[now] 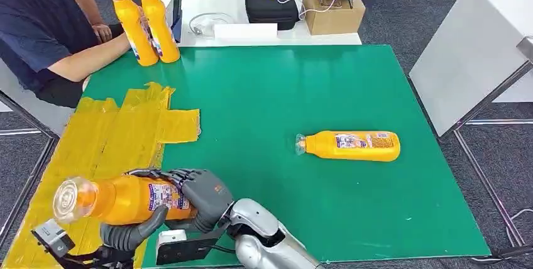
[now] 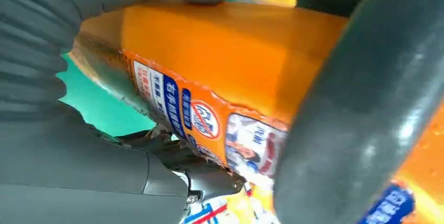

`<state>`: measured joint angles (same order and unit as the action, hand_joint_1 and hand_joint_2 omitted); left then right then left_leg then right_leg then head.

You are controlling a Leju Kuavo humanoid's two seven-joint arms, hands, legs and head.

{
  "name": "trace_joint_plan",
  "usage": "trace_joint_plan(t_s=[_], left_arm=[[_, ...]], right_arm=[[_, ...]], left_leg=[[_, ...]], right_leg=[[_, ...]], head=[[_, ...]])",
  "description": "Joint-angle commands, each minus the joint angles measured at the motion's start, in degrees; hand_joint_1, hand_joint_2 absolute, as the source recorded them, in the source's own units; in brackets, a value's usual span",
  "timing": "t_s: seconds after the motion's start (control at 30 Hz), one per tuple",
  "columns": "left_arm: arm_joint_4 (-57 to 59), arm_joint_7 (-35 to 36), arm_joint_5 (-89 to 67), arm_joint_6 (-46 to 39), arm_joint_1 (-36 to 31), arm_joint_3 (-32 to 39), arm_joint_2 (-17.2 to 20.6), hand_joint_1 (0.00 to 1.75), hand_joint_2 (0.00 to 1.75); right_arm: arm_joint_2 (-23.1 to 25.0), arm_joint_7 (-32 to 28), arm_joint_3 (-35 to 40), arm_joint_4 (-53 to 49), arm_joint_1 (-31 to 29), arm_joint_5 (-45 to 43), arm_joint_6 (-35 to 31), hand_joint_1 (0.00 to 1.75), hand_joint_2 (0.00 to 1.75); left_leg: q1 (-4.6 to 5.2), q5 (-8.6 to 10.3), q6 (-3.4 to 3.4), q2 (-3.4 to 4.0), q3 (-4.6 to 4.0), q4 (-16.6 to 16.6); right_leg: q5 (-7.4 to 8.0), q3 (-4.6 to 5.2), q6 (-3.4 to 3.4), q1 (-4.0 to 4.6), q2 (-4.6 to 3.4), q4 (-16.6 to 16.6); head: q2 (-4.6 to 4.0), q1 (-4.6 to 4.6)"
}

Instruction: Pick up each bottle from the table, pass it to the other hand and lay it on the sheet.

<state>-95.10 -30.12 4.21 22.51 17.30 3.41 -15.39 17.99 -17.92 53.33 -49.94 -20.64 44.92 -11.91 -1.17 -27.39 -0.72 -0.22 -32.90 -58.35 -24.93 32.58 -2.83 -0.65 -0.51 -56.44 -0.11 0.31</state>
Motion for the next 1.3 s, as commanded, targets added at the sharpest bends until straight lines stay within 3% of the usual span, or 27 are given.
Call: trace_joint_plan(t_s=[0.03, 0.2, 0.27, 0.33, 0.4, 0.47, 0.6, 0.67, 0.77, 0.93, 1.3], left_arm=[[-2.98, -4.67, -14.63, -13.91, -2.16, 2.86, -1.94, 1.75, 1.75], [-2.73, -7.28, -35.91, -35.03, -3.36, 5.98, -2.95, 1.75, 1.75], [-1.96, -7.19, -39.51, -38.6, -3.34, 5.79, -3.07, 1.75, 1.75], [0.52, -5.05, -54.9, -50.95, -3.48, 5.46, -2.84, 1.75, 1.75], [1.36, -4.83, -55.1, -51.79, -3.45, 4.68, -2.52, 1.75, 1.75], [7.25, 3.08, -74.61, -61.32, -4.31, 4.38, -0.71, 1.75, 1.75], [8.65, 3.47, -74.83, -61.99, -4.69, 3.96, -0.36, 1.75, 1.75], [13.78, 8.02, -86.57, -62.51, -5.77, 4.73, 1.08, 1.75, 1.75], [17.29, 9.66, -88.49, -62.51, -6.42, 3.89, 2.37, 1.75, 1.75], [29.55, 15.62, -90.86, -54.97, -10.49, -2.53, 7.85, 1.75, 1.75], [31.31, 16.33, -90.69, -53.95, -11.05, -3.12, 8.38, 1.75, 1.75]], right_arm=[[-3.7, 4.59, -2.68, -5.96, 4.18, 2.46, -2.39, 0.0, 0.0], [-11.66, 6.29, -12.1, -20.77, 6.41, 1.97, -1.3, 0.0, 0.0], [-14.28, 6.02, -14.34, -23.54, 7.02, 1.9, 0.02, 0.0, 0.0], [-16.55, 6.16, -17.27, -26.09, 8.14, 1.62, 0.73, 0.0, 0.0], [-17.58, 5.85, -18.23, -26.51, 8.27, 1.08, 1.34, 0.0, 0.0], [-22.13, 6.83, -20.61, -27.95, 7.6, -1.34, 2.42, 0.0, 0.0], [-23.13, 6.33, -21.55, -28.07, 7.24, -2.39, 3.18, 0.0, 0.0], [-26.03, 6.4, -24.45, -26.28, 4.63, -4.83, 5.76, 0.0, 0.0], [-26.59, 6.54, -25.57, -24.59, 3.37, -5.1, 6.47, 0.0, 0.0], [-26.5, 7.96, -24.78, -19.71, -0.82, -4.75, 8.76, 0.0, 0.0], [-26.61, 8.24, -24.83, -18.83, -0.95, -4.69, 9.0, 0.0, 0.0]], left_leg=[[-0.02, 0.02, -0.03, -0.15, 0.06, 0.04], [-0.03, 0.05, -0.05, -0.2, -0.02, 0.01], [0.05, 0.1, -0.12, -0.34, 0.09, 0.06], [0.04, 0.1, -0.12, -0.39, 0.04, 0.05], [0.07, 0.08, -0.1, -0.33, 0.06, 0.07], [0.09, 0.08, -0.08, -0.26, 0.08, 0.1], [0.14, 0.1, -0.09, -0.34, 0.1, 0.13], [0.2, 0.1, -0.08, -0.33, 0.09, 0.12], [0.29, 0.07, -0.06, -0.13, 0.1, 0.1], [0.34, 0.13, -0.03, -0.12, 0.2, 0.19], [0.22, 0.04, -0.05, -0.04, 0.09, 0.05]], right_leg=[[-0.02, -0.13, 0.06, 0.04, 0.19, 0.07], [0.01, -0.09, 0.05, 0.05, 0.25, 0.07], [0.0, -0.24, 0.11, 0.0, 0.44, 0.08], [0.0, -0.23, 0.06, -0.01, 0.46, 0.11], [0.01, -0.21, 0.02, -0.07, 0.35, 0.12], [0.02, -0.18, 0.02, -0.11, 0.28, 0.12], [0.01, -0.23, 0.02, -0.15, 0.36, 0.14], [0.01, -0.2, 0.02, -0.2, 0.35, 0.12], [0.05, -0.15, 0.01, -0.22, 0.13, 0.1], [0.08, -0.18, 0.08, -0.24, 0.17, 0.11], [0.05, -0.11, 0.04, -0.17, 0.09, 0.01]], head=[[0.0, 0.02], [0.0, 0.02], [0.0, -0.02], [0.0, 0.0], [0.0, -0.02], [0.0, 0.02], [0.0, 0.0], [0.0, 0.0], [0.0, 0.0], [0.0, -0.04], [0.0, -0.02]])
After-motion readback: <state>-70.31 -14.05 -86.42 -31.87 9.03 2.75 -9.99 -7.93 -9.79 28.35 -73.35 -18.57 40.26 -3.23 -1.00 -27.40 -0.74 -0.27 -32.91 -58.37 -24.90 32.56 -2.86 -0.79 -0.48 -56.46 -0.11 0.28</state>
